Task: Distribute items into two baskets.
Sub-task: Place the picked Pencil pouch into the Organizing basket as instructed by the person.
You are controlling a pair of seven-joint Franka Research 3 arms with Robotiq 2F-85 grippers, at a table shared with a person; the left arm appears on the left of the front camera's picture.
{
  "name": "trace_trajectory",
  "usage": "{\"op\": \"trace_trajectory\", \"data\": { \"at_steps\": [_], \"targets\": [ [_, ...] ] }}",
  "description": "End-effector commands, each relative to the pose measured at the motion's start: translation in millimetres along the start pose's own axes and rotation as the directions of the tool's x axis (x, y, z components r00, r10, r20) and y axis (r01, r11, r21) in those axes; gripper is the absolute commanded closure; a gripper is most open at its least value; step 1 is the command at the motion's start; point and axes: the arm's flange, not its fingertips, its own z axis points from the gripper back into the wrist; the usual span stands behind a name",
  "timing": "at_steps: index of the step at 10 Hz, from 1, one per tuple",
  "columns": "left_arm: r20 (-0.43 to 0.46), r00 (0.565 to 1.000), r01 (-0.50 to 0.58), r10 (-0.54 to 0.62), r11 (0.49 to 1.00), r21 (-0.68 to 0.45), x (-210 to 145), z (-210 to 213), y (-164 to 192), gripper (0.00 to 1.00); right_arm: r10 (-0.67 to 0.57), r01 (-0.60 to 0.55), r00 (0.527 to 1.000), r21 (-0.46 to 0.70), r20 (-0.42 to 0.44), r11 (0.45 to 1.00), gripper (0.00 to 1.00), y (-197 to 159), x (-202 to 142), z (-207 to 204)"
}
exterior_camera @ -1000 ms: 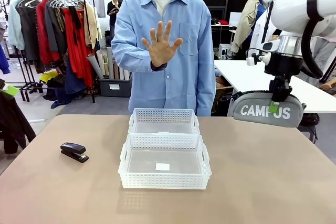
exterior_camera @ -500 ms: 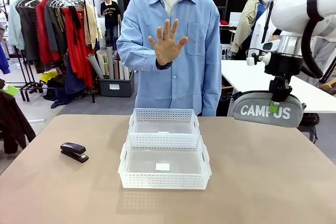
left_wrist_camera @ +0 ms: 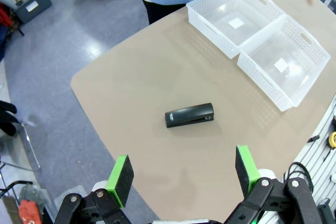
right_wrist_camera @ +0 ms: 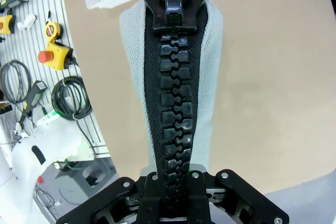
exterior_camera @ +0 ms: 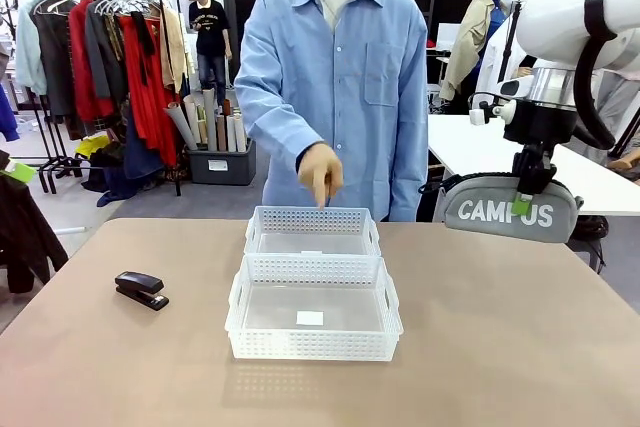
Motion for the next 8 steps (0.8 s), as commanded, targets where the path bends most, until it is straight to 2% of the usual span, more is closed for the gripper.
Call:
{"op": "trace_trajectory", "data": {
  "at_steps": [1, 8],
  "targets": [
    [0.014, 1.0, 0.013, -0.013, 1.0, -0.015, -0.4, 1.4, 0.8, 0.0, -0.009, 0.009, 1.0, -0.009, 0.006, 1.0, 1.0, 0.2, 1.4, 4.7],
    [0.014, 1.0, 0.013, -0.013, 1.0, -0.015, -0.4, 1.4, 0.8, 0.0, 0.008, -0.008, 1.0, -0.004, -0.009, 1.0, 1.0, 7.2, 2.0, -3.3]
  ]
}}
